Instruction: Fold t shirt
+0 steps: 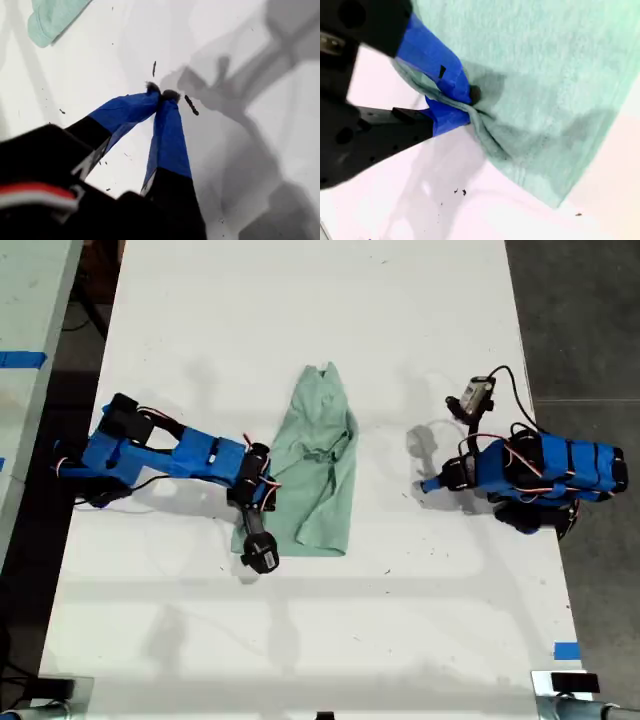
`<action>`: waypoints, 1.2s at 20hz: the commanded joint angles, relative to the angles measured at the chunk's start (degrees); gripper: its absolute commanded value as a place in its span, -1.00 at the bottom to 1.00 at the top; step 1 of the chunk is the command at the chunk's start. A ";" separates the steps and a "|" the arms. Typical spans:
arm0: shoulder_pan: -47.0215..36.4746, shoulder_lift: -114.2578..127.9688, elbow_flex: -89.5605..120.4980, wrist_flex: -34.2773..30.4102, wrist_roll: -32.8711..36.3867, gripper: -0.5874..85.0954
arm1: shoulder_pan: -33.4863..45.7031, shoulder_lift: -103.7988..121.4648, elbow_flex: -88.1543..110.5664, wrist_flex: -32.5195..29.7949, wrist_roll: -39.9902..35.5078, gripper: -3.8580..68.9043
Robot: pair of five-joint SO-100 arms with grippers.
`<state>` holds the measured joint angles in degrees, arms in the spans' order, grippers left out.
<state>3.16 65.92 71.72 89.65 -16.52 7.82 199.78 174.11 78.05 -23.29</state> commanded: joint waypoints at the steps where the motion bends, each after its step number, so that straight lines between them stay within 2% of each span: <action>1: -0.70 10.99 -3.69 0.79 0.88 -0.99 | -0.53 0.79 3.43 -0.44 -0.26 -0.86; 5: -2.72 19.69 -6.86 0.79 3.08 -0.99 | -0.44 0.79 3.43 -0.44 -0.26 -0.86; 9: -7.47 14.50 -16.26 -0.44 8.26 -0.99 | -0.35 0.79 3.43 -0.44 -0.26 -0.86; 14: -12.92 7.73 -16.26 -15.03 13.89 -0.99 | -0.26 0.79 3.43 -0.44 -0.35 -0.86; 20: -12.92 -5.45 -16.35 -31.90 18.46 -0.98 | -0.09 0.79 3.43 -0.53 -0.62 -0.86; 21: -12.22 -7.65 -16.35 -34.54 18.63 -0.94 | 0.00 0.79 3.43 -0.53 -0.62 -0.86; 24: -9.84 -10.72 -16.44 -40.17 19.86 -0.51 | 0.18 0.79 3.52 -0.53 -0.88 -0.86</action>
<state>-8.79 54.23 58.97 52.38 2.46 7.82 199.78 174.11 78.05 -23.29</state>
